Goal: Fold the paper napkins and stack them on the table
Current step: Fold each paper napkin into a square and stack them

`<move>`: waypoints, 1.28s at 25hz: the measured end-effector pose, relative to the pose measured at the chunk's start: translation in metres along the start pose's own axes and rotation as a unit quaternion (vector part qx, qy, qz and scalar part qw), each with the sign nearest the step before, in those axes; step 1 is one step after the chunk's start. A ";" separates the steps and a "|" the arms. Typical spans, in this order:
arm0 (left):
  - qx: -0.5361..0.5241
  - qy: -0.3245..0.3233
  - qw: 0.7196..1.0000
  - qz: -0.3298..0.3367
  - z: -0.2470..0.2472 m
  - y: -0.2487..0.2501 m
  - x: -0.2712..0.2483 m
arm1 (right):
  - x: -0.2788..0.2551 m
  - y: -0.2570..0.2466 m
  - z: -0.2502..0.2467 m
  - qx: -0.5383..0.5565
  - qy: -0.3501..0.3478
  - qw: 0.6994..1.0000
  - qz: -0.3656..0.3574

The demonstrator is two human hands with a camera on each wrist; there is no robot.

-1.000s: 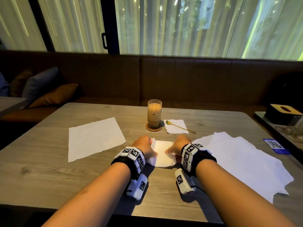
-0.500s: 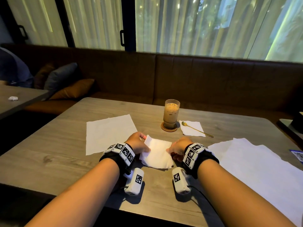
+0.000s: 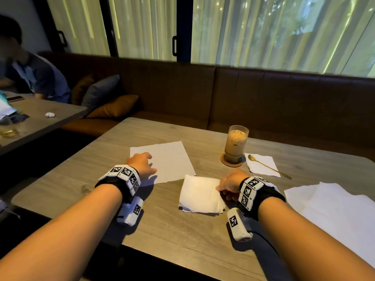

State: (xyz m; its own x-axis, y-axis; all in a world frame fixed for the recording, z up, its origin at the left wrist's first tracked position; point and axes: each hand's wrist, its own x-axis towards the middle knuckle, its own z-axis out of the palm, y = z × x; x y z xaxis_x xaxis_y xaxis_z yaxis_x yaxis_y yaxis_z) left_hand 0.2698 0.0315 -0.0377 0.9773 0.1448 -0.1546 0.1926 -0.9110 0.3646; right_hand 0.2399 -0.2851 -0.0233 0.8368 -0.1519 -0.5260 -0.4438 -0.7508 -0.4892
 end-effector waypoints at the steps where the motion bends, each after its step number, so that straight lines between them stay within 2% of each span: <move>1: 0.014 -0.006 1.000 0.002 0.000 -0.002 0.004 | -0.002 0.001 -0.002 -0.003 0.007 1.000 0.000; 4: 0.042 -0.029 0.998 0.023 0.002 -0.001 0.015 | -0.001 0.004 -0.007 -0.007 0.039 0.999 -0.005; 8: 0.121 -0.089 0.988 0.043 0.014 0.000 0.027 | -0.002 0.004 -0.010 -0.038 0.078 0.995 -0.038; 14: 0.193 -0.030 0.980 0.046 0.009 0.000 0.032 | -0.004 -0.001 -0.006 -0.011 0.076 0.995 -0.067; 17: 0.181 -0.042 0.980 0.071 0.011 0.003 0.035 | -0.003 -0.004 0.001 -0.009 0.070 0.994 -0.081; 20: 0.169 -0.065 0.981 0.068 0.016 0.001 0.039 | -0.001 -0.006 0.004 -0.024 0.087 0.991 -0.095; 27: 0.117 0.020 0.991 0.053 0.004 -0.009 0.033 | -0.005 -0.011 -0.006 -0.029 0.115 0.986 -0.113; 32: 0.073 0.044 0.996 0.037 -0.003 -0.016 0.023 | -0.010 -0.012 -0.005 -0.016 0.104 0.988 -0.115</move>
State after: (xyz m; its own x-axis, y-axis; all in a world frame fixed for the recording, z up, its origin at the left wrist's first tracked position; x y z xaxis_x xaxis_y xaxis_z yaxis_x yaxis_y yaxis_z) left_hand 0.2900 0.0505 -0.0438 0.9935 0.1029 -0.0495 0.1117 -0.9658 0.2339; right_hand 0.2386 -0.2779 -0.0087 0.9633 -0.1010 -0.2487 -0.2270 -0.8008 -0.5543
